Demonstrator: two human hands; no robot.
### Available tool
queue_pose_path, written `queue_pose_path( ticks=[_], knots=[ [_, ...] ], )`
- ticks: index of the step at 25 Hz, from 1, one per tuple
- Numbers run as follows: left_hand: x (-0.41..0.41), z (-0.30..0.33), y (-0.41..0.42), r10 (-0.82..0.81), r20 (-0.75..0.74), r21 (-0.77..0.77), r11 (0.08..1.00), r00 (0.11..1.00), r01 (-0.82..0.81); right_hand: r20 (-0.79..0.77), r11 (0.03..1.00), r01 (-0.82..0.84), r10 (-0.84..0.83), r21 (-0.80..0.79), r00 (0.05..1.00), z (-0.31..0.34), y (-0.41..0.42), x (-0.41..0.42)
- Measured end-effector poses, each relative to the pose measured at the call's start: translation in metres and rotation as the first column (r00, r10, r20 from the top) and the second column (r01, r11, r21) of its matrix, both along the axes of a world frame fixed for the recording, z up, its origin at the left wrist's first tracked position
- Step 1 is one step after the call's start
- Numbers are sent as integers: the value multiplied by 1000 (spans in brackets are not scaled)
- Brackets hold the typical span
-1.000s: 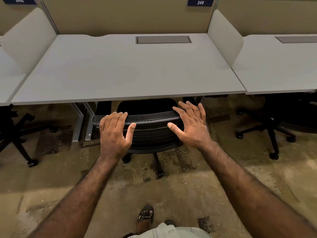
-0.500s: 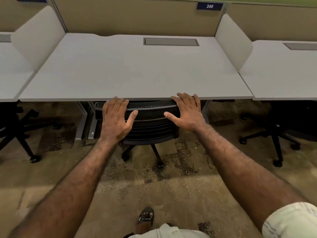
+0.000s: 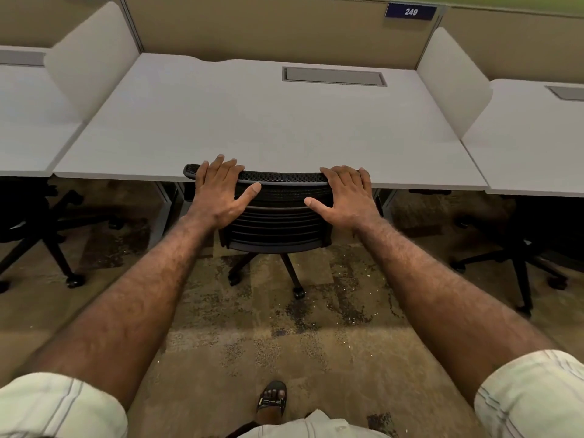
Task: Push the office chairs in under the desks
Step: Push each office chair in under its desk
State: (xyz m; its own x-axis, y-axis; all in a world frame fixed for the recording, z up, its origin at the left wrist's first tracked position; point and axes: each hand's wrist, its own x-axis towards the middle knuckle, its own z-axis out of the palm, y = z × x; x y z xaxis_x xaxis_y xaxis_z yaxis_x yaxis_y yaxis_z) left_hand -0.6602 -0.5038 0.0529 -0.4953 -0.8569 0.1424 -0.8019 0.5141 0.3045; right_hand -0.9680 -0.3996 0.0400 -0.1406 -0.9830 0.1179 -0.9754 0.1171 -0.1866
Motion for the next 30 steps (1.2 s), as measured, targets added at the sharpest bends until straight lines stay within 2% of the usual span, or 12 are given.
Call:
queue_pose_path(
  ticks=[9,13,21,23,27,30],
  knots=[
    [-1,2,-24,-50,19,33,998,999,50,-31,999,31,-30,24,999,5,-13,4],
    [2,-1,-25,-60,17,30,998,998,59,-78,994,64,-57,84,995,6,-17,10],
    [7,-8,-26,-85,-69,-4,996,994,85,-130,989,83,-67,119,989,12,-3,18],
    [8,-12,-22,-68,-94,-37,997,993,64,-98,989,95,-84,110,992,8,9,23],
    [-12,-24,4,-27,-134,-110,994,991,12,71,990,116,-122,84,990,4,35,33],
    [-37,-35,37,-68,-186,-175,984,980,36,109,984,149,-160,101,981,-5,66,36]
  ],
)
